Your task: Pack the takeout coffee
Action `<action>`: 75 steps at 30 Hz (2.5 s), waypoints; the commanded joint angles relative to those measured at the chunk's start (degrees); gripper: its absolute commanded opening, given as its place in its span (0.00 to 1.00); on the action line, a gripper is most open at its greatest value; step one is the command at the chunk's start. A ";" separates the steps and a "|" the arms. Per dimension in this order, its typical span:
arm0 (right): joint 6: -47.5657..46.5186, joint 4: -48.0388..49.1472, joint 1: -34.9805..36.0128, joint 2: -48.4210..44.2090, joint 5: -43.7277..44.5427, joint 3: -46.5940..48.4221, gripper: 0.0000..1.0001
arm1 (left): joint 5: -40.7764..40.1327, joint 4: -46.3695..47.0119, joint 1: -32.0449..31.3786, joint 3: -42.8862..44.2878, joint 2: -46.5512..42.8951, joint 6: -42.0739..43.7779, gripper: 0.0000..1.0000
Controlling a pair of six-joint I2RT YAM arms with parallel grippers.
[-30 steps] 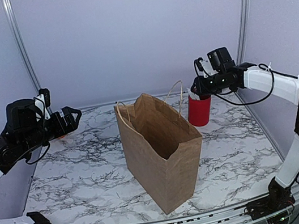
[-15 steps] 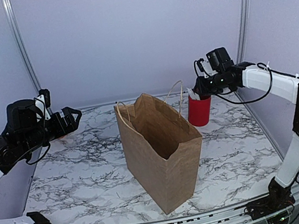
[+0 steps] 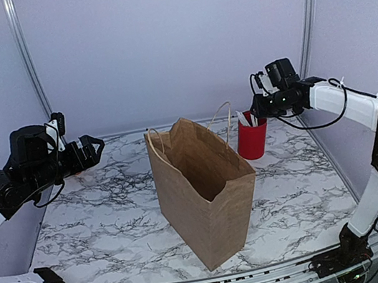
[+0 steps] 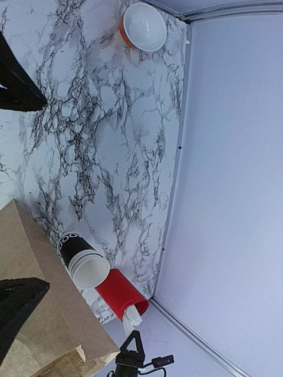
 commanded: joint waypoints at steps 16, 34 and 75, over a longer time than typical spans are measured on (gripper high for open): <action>0.79 0.05 -0.94 -4.55 4.13 -3.24 0.35 | 0.97 2.25 0.31 0.28 0.83 0.09 0.99; 0.36 -0.99 -1.31 -6.41 5.42 -2.79 0.36 | 1.56 2.44 0.28 0.26 0.91 -0.18 0.99; -2.80 -2.70 4.44 -1.52 9.57 -0.16 0.35 | 3.09 3.46 0.27 0.35 1.63 -1.01 0.99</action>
